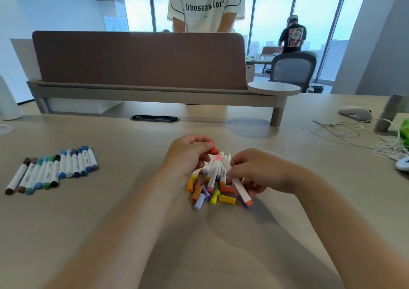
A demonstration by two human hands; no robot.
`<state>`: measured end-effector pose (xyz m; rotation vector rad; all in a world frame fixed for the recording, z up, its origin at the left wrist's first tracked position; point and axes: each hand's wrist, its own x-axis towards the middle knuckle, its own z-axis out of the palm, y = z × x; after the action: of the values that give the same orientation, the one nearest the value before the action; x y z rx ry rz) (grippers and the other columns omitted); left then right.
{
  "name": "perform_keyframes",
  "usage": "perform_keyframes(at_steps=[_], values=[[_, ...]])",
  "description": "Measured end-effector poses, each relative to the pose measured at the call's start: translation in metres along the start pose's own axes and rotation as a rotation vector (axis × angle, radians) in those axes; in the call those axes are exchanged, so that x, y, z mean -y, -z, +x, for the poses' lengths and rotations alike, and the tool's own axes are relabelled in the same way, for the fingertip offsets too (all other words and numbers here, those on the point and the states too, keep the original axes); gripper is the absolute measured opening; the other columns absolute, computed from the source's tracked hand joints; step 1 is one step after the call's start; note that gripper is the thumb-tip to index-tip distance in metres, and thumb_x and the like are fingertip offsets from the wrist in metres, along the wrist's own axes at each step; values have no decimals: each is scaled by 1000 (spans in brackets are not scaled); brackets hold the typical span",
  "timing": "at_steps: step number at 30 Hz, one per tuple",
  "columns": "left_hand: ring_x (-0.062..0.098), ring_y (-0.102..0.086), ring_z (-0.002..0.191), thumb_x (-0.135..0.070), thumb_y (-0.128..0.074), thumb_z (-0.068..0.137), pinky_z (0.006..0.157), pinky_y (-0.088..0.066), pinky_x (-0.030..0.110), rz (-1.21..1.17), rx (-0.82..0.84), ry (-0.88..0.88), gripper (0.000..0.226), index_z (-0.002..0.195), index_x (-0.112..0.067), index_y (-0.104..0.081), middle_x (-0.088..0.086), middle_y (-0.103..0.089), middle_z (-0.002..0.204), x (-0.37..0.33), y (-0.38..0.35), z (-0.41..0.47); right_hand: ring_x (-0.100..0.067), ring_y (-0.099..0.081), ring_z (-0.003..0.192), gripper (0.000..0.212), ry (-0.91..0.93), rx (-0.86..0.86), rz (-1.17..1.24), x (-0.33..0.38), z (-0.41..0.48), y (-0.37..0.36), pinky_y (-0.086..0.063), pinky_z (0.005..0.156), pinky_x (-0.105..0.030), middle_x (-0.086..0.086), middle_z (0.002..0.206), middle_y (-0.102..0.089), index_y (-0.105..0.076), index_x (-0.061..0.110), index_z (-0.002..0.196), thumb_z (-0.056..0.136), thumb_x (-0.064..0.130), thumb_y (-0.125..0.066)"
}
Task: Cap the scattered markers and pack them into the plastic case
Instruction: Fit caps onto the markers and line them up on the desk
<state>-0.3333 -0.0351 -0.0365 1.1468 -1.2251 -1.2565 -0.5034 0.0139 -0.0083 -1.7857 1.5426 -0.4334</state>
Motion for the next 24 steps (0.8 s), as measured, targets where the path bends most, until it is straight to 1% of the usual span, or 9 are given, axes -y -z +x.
perform_keyframes(at_steps=[3, 4, 8, 10, 13, 19, 22, 24], values=[[15, -54, 55, -5, -62, 91, 49, -41, 24, 2, -27, 7, 9, 97, -7, -68, 10, -74, 77, 2, -1, 1, -13, -46, 45, 16, 5, 30, 12, 1, -2, -2, -37, 45, -23, -7, 61, -50, -62, 2, 82, 90, 16, -58], [15, -54, 55, -5, -62, 91, 49, -41, 24, -12, -35, 5, 8, 96, -7, -68, 12, -74, 79, 2, -1, 1, -13, -46, 45, 16, 5, 37, 15, 1, -2, -3, -37, 45, -23, -6, 61, -50, -62, 2, 82, 90, 15, -58], [15, -55, 57, -7, -62, 91, 50, -42, 25, -12, -44, -12, 7, 95, -9, -68, 14, -75, 85, 2, -1, 2, -15, -51, 52, 22, 3, 39, -9, 2, 1, -5, -43, 50, -24, -10, 70, -55, -65, -2, 93, 91, 18, -58], [16, -56, 59, -7, -62, 91, 51, -42, 26, -1, -31, -16, 8, 95, -9, -68, 15, -75, 88, 2, -1, 2, -15, -52, 57, 22, 16, 17, -26, 2, 3, -6, -45, 53, -24, -10, 72, -57, -67, 1, 96, 92, 21, -58], [18, -58, 64, -9, -63, 91, 53, -44, 28, 29, -14, -30, 8, 95, -11, -70, 14, -75, 89, 4, -3, 1, -17, -57, 61, 19, 29, -40, -33, 2, 6, -5, -50, 57, -22, -9, 77, -61, -68, 8, 93, 93, 24, -57], [15, -61, 64, -12, -63, 91, 59, -48, 30, 86, -22, -67, 8, 97, -14, -69, 7, -76, 85, 4, -8, -4, -16, -55, 55, 19, 26, -52, 20, 1, 9, -7, -49, 54, -22, -9, 72, -63, -67, 9, 91, 97, 24, -57], [14, -62, 65, -13, -63, 92, 60, -49, 29, 92, -48, -88, 7, 97, -14, -68, 7, -75, 88, 5, -11, -8, -9, -53, 48, 22, 37, -75, 18, 1, 11, -8, -47, 51, -18, -8, 70, -63, -68, 8, 89, 98, 24, -57], [11, -62, 64, -13, -61, 94, 59, -49, 27, 109, -69, -112, 9, 98, -14, -68, 4, -76, 87, 4, -15, -10, -7, -52, 46, 24, 49, -109, -3, 0, 12, -9, -47, 53, -20, -6, 68, -63, -69, 7, 86, 98, 24, -57]])
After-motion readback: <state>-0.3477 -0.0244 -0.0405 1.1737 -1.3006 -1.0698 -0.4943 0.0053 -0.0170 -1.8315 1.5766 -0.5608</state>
